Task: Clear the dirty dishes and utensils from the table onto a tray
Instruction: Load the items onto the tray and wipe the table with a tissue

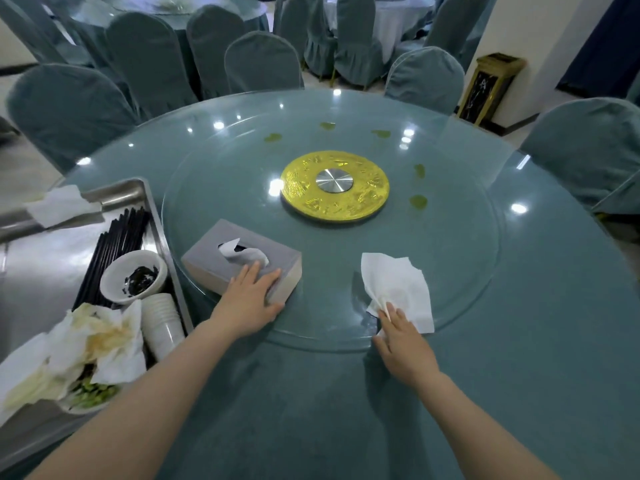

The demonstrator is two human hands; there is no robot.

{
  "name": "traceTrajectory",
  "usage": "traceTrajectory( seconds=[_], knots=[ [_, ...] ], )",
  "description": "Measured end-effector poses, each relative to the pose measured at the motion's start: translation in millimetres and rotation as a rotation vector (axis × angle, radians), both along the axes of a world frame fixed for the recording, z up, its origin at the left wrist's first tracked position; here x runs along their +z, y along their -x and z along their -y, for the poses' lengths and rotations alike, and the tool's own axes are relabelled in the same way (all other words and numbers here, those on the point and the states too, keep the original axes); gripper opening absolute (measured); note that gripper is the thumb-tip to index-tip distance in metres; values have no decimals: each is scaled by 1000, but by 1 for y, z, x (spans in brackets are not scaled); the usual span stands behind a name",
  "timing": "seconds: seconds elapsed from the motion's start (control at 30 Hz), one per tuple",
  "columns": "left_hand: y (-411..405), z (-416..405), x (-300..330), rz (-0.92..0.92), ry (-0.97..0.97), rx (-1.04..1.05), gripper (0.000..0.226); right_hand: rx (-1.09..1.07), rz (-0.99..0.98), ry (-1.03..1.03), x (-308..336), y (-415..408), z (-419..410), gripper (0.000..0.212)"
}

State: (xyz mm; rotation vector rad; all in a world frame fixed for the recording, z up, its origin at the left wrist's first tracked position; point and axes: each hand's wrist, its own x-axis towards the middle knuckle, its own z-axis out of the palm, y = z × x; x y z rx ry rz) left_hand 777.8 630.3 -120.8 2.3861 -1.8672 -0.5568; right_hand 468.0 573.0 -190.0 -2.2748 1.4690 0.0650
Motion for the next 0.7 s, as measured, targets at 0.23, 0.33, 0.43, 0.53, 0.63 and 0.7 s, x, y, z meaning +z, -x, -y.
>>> traceTrajectory(
  seconds=[0.23, 0.33, 0.43, 0.53, 0.63, 0.7],
  knots=[
    [5, -18, 2, -81, 292, 40, 71, 163, 81, -104, 10, -40, -12, 47],
    [18, -20, -3, -122, 298, 25, 72, 86, 205, -180, 26, -39, -3, 38],
    [25, -18, -12, -146, 231, 19, 67, -153, 342, -16, 36, -26, 13, 31],
    [28, -14, -20, -154, 157, 21, 64, -341, 475, 78, 41, -11, 30, 9],
    [30, -9, -26, -172, 95, 26, 64, -501, 520, 110, 43, -2, 47, 29],
    [32, -4, -29, -198, 62, 35, 64, -530, 463, 196, 42, 4, 57, 31]
  ],
)
